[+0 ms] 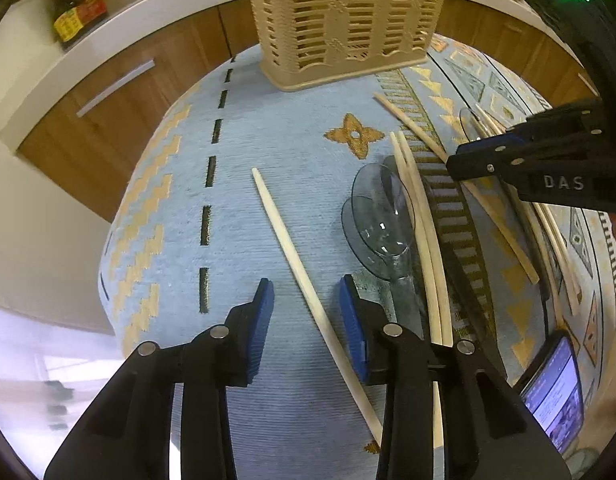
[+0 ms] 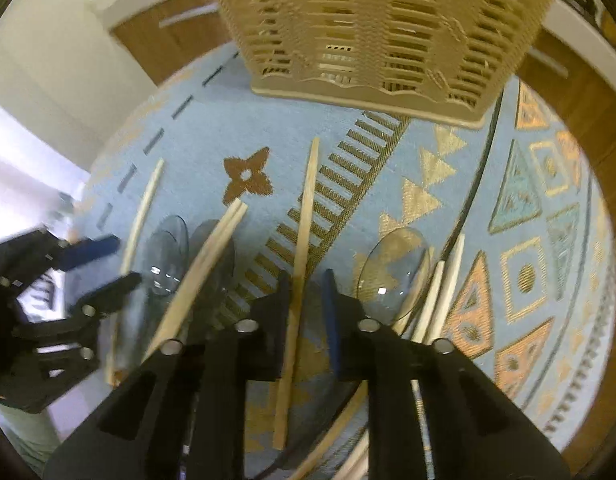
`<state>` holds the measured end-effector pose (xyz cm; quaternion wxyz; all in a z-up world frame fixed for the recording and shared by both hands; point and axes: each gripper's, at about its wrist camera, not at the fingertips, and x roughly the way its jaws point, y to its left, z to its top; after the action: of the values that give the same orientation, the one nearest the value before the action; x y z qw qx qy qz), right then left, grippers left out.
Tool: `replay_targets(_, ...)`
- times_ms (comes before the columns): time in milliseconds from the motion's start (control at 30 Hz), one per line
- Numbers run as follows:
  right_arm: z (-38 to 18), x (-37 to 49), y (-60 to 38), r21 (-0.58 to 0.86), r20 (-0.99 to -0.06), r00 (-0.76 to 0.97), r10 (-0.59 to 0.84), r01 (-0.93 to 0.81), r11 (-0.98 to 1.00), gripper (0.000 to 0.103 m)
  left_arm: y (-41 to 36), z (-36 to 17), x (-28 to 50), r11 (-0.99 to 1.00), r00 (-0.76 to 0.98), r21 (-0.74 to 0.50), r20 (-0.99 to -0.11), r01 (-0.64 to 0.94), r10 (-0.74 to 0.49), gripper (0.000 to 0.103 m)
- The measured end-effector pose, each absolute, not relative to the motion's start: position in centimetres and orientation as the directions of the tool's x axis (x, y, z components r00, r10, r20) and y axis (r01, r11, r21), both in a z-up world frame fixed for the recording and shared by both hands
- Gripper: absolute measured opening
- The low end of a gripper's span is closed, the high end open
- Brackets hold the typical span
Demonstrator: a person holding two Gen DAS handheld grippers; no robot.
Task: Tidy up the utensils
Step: 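Grasp a wooden chopstick with the left gripper while the right gripper grasps another chopstick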
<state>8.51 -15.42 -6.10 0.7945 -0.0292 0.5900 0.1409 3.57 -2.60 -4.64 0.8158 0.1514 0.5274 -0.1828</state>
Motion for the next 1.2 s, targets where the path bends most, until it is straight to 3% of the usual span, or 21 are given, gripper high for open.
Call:
replay_targets(67,-6.1,8.6,-15.0,0.107,-0.948,0.262,0.179,-0.268,0.957,0.005,-2.4,-4.5,3.6,0.889,0.375,0.056,-0.917,0.454,-0.133,0.008)
replay_targets(167,-6.1,8.5,-14.9,0.13,-0.942,0.268,0.203,-0.267,0.955,0.004,-2.0,-4.4,3.6,0.899,0.382,0.039,-0.912,0.435,-0.146,0.004)
replay_targets(433,-3.7,6.5,-16.8,0.233,-0.88,0.347,0.325,-0.281,0.931,0.004,0.5,-1.4,3.7,0.93,0.478,-0.096,-0.836,0.355,-0.269,0.004)
replay_targets(600,0.1,5.5,-18.3,0.273,-0.805,0.434,0.404,-0.334,0.902,0.004,1.7,4.0,3.6,0.917,0.601,-0.185,-0.706,0.354,-0.374,0.004)
replay_targets(933,10.4,6.3,-20.7,0.298,-0.571,0.648,0.505,-0.409,0.862,0.004,-0.2,14.4,6.7,0.856,0.76,-0.284,-0.395,0.432,-0.516,0.004)
replay_targets(1200,15.3,10.4,-25.2,0.203,-0.385,0.852,0.355,-0.297,0.933,0.004,-4.0,16.0,14.1,0.847,0.814,-0.302,-0.266,0.438,-0.516,0.004)
